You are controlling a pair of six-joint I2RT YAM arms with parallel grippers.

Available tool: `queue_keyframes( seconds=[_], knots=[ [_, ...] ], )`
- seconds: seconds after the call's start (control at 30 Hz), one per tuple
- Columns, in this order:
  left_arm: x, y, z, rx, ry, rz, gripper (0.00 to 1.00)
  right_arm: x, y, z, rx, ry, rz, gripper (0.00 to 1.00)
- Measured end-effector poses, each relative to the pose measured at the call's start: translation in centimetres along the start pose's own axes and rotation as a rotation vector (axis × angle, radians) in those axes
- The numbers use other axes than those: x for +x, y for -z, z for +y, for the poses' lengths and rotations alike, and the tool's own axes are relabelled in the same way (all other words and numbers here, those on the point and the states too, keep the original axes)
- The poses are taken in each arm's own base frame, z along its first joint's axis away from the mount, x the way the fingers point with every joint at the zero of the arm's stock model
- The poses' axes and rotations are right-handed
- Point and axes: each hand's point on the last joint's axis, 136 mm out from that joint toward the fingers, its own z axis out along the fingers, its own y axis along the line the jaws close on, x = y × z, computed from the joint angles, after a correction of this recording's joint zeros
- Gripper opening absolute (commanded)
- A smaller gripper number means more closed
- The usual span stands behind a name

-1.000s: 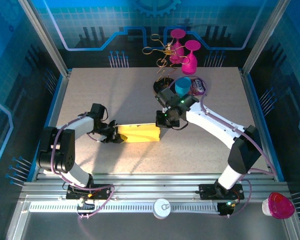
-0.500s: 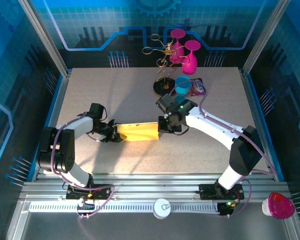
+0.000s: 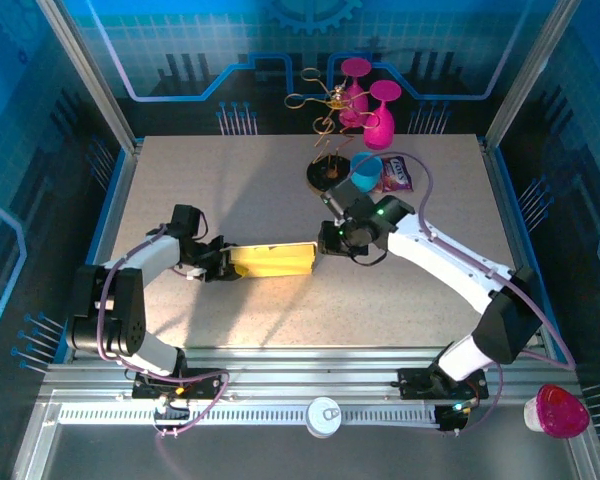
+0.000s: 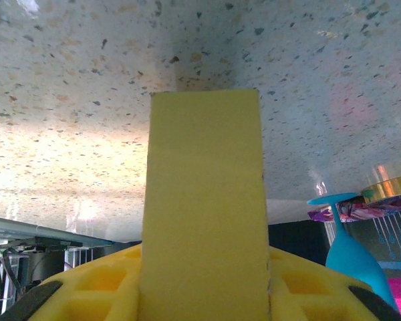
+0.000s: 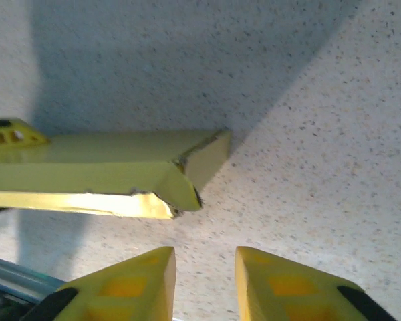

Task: Fold the paper box

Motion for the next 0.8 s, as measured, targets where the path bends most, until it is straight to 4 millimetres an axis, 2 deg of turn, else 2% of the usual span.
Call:
queue_keyframes(
  seconds=[0.1,0.27,0.37,0.5,0.8],
  knots=[
    [0.0,-0.1,0.0,-0.002,0.001,0.003,0.28,-1.0,-0.1,0.7,-0.055,0.008,-0.004,0.32],
    [0.0,-0.1,-0.1,0.0,-0.001,0.004,0.27,-2.0,-1.4,2.1,-0.082,0.168,0.019,0.29],
    [-0.1,-0.2,0.0,-0.003,0.003,0.008,0.27,-1.6,-2.3,1.5,-0.056,0.259,0.049,0.3],
    [-0.1,-0.2,-0.1,-0.004,0.003,0.009,0.27,-1.4,-2.3,1.3,-0.05,0.34,0.055,0.28],
    [-0.2,-0.4,0.0,-0.011,0.008,0.015,0.27,-1.3,-2.5,1.3,-0.049,0.387,0.059,0.25]
  ],
)
